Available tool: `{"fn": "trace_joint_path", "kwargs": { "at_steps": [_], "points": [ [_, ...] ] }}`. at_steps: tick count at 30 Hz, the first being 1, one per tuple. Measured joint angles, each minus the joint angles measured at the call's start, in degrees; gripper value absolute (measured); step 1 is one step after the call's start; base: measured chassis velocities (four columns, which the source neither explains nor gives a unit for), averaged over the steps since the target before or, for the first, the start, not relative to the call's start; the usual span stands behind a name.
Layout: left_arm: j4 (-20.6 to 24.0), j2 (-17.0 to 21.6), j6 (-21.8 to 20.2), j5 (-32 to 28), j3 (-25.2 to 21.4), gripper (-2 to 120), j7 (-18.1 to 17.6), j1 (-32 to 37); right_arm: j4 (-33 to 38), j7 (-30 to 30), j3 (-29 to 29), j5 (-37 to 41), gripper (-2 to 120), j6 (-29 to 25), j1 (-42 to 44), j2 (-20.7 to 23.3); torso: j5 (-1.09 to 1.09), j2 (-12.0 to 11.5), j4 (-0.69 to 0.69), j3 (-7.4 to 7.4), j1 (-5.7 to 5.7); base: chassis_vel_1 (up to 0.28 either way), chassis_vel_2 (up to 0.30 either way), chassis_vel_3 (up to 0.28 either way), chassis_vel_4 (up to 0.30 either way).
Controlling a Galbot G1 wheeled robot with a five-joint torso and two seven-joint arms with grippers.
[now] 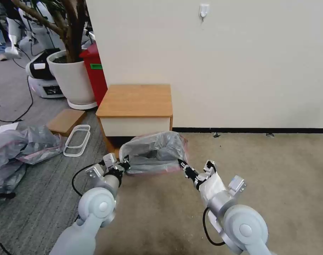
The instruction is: Pick up the garbage bag from the table and place it over the trash can.
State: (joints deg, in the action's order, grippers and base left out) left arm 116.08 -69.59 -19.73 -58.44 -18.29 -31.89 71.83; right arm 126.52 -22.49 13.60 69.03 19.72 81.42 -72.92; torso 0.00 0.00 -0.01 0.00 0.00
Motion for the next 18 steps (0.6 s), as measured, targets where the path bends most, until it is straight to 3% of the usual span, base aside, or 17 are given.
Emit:
{"fn": "trace_joint_path", "kwargs": {
  "at_steps": [9, 18],
  "points": [
    [1.1, 0.9, -0.9, -2.4, -0.9, 2, -0.3, 0.2, -4.1, 0.6, 0.4, -1.2, 0, -0.5, -1.6, 0.8, 0.01, 0.0, 0.01, 0.0, 0.0, 0.0, 0.0, 0.0, 0.0],
    [1.3, 2.0, -2.3, -2.8, -1.1, 2, -0.2, 0.6, -3.6, 1.5, 0.5, -3.2, 2, -1.5, -1.3, 1.6, 0.0, 0.0, 0.0, 0.0, 0.0, 0.0, 0.0, 0.0, 0.0]
  ]
}}
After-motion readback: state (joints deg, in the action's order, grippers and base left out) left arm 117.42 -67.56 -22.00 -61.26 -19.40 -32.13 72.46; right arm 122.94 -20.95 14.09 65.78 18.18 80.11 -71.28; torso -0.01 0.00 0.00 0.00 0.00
